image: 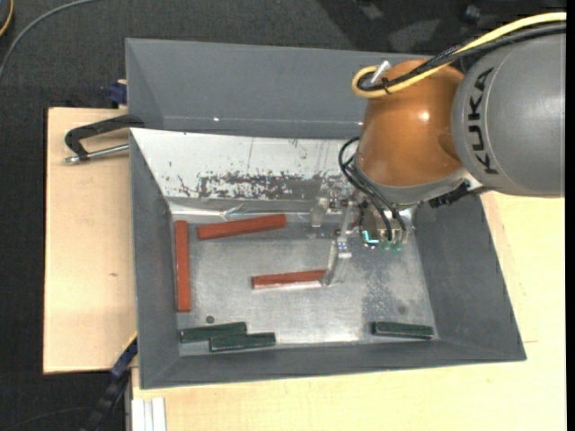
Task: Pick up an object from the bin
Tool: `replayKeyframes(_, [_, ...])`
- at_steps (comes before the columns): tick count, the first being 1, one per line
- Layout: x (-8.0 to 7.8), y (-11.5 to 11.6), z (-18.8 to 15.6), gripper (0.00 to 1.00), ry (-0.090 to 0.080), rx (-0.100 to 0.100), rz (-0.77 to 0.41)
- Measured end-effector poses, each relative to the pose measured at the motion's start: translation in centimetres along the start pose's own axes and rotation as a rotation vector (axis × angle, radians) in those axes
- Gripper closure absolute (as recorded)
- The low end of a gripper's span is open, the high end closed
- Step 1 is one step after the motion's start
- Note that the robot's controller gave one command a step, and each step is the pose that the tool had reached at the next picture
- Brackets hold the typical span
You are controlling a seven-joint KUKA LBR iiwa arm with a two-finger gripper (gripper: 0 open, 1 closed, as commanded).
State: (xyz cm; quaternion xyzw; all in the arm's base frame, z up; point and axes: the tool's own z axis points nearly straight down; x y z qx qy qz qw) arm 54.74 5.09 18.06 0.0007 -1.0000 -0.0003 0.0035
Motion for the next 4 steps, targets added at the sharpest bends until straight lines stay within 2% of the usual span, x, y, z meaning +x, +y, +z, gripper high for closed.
replayKeyframes(1, [-3.1,-2.0,11.1,0.0,-0.001,0.001,-0.121])
replayKeyframes(2, [-3.3,-2.0,10.7,1.0,-0.008,0.0,-0.121])
replayKeyframes(3, [-2.5,0.0,-0.7,1.0,-0.021,0.0,-0.13])
replayKeyframes(4, [-1.0,-4.2,-7.9,1.0,-0.016,0.008,-0.913])
